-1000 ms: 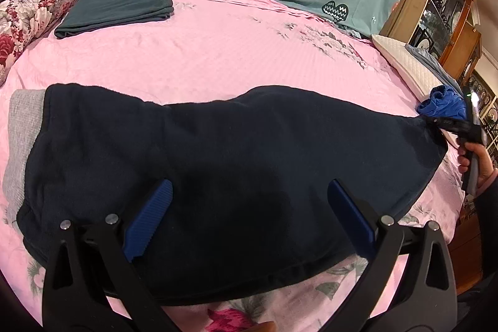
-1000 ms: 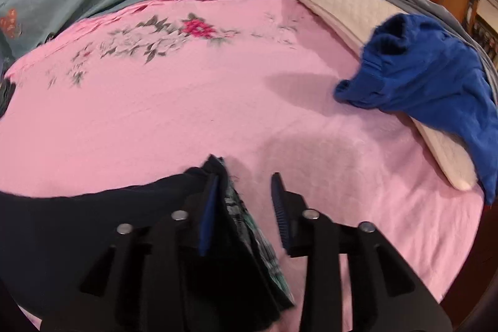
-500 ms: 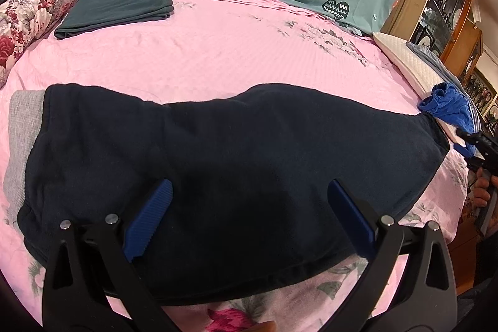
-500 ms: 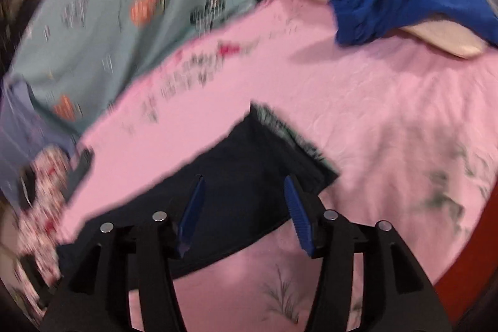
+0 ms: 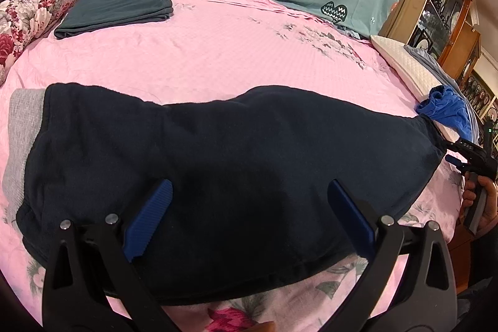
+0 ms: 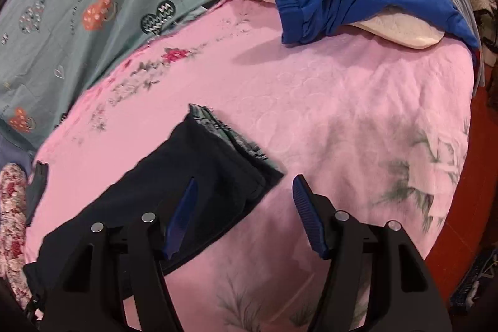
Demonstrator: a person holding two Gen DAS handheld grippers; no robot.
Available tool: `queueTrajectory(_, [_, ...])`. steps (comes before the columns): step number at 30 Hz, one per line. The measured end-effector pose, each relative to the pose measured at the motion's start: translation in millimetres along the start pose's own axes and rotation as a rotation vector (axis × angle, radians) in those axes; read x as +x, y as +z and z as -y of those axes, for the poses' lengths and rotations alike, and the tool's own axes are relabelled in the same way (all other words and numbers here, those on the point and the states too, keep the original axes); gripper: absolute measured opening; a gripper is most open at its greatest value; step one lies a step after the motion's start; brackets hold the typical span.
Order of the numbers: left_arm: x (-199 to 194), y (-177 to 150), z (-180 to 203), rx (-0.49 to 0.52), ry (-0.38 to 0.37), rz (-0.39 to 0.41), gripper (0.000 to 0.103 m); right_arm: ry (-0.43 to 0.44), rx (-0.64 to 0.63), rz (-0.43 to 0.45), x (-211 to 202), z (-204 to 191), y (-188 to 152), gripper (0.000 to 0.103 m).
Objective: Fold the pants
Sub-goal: 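Lift the cuffs with the right tool and fold them toward the waistband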
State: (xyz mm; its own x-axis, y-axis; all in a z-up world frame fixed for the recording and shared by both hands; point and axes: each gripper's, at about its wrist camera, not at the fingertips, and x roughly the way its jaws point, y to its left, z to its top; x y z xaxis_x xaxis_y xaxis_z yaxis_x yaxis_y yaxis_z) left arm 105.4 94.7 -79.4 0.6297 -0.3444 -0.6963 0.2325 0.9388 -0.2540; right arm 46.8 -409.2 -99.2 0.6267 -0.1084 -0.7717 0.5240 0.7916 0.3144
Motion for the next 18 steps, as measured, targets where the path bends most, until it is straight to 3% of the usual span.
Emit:
queueTrajectory(2, [-1.3, 0.3, 0.3, -0.001, -0.001, 0.004, 0.101, -0.036, -0.035, -0.062, 14.6, -3.0, 3.4, 0.064])
queueTrajectory(6, [-15.0, 5.3, 7.1, -0.008, -0.022, 0.043, 0.101, -0.014, -0.027, -0.116, 25.6, 1.2, 9.4, 0.061])
queueTrajectory(10, [-33.6, 25.4, 50.8, 0.030, -0.188, 0.080, 0.101, 0.012, -0.031, -0.103, 19.7, 3.5, 10.1, 0.042])
queueTrajectory(13, [-19.7, 34.6, 99.1, 0.095, -0.317, 0.039, 0.101, 0.009, -0.046, -0.059, 12.7, 2.9, 7.6, 0.033])
queueTrajectory(15, [-0.7, 35.6, 128.3, 0.127, -0.368, -0.012, 0.101, 0.035, -0.067, -0.029, 6.3, -0.9, 4.0, 0.018])
queueTrajectory(18, [39.2, 28.0, 166.1, 0.175, -0.353, -0.098, 0.101, 0.017, -0.129, 0.024, -0.9, -13.6, 0.0, 0.015])
